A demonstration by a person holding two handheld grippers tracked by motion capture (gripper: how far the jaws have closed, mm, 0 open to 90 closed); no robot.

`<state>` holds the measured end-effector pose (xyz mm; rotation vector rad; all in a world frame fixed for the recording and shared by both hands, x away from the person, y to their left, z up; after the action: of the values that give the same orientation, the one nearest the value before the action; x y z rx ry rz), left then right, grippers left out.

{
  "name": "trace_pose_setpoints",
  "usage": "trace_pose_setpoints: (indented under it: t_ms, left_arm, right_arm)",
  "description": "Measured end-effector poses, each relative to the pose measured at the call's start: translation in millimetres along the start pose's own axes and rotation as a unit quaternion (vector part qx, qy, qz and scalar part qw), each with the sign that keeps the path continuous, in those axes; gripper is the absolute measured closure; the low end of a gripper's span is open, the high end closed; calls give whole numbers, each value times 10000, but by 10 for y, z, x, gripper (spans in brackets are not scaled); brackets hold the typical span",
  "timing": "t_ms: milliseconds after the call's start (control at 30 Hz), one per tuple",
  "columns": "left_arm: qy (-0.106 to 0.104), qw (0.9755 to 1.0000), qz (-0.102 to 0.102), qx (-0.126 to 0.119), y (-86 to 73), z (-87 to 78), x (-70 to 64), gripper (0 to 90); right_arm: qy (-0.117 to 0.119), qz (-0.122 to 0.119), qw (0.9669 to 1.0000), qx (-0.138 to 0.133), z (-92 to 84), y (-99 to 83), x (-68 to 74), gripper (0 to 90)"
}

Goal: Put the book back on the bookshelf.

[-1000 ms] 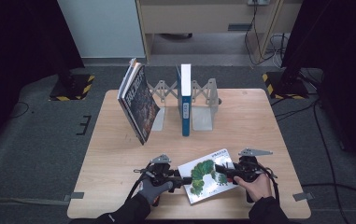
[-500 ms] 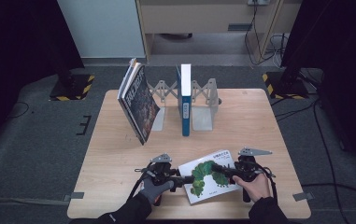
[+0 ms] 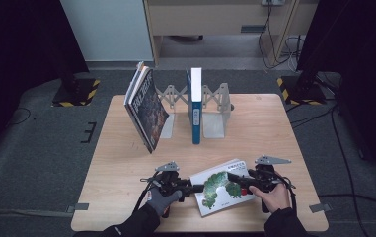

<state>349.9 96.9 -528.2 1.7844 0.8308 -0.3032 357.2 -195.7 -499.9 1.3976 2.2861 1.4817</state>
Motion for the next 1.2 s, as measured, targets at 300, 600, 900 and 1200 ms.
trace_pose_setpoints:
  t_ms: [300,600,900,1200]
  left_arm:
    - [39,10000,85,13,8,-10,-22,627]
    - [73,9998,164,-11,23,-14,-88,642]
    - [191,9991,371,109,15,45,-130,606]
    - [100,9991,365,187,25,70,-161,637]
  right_arm:
    - [-549,-142,9983,-104,-104,12,-105,413]
    - [-513,-178,9983,217,1,-65,-113,419]
    - [-511,-234,9981,253,15,-60,-96,422]
    - [-424,-326,9982,270,33,-43,-71,422]
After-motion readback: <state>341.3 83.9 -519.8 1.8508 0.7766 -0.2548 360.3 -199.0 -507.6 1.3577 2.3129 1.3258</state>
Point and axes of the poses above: each handheld gripper's, and its own axes: z roughly forward along the jaws, y roughly out of its top, x roughly to its left, the point moved 2 cm from there along z, roughly forward along the jaws, and after that the axes turned 2 degrees about -y, right-handed, at the moved point
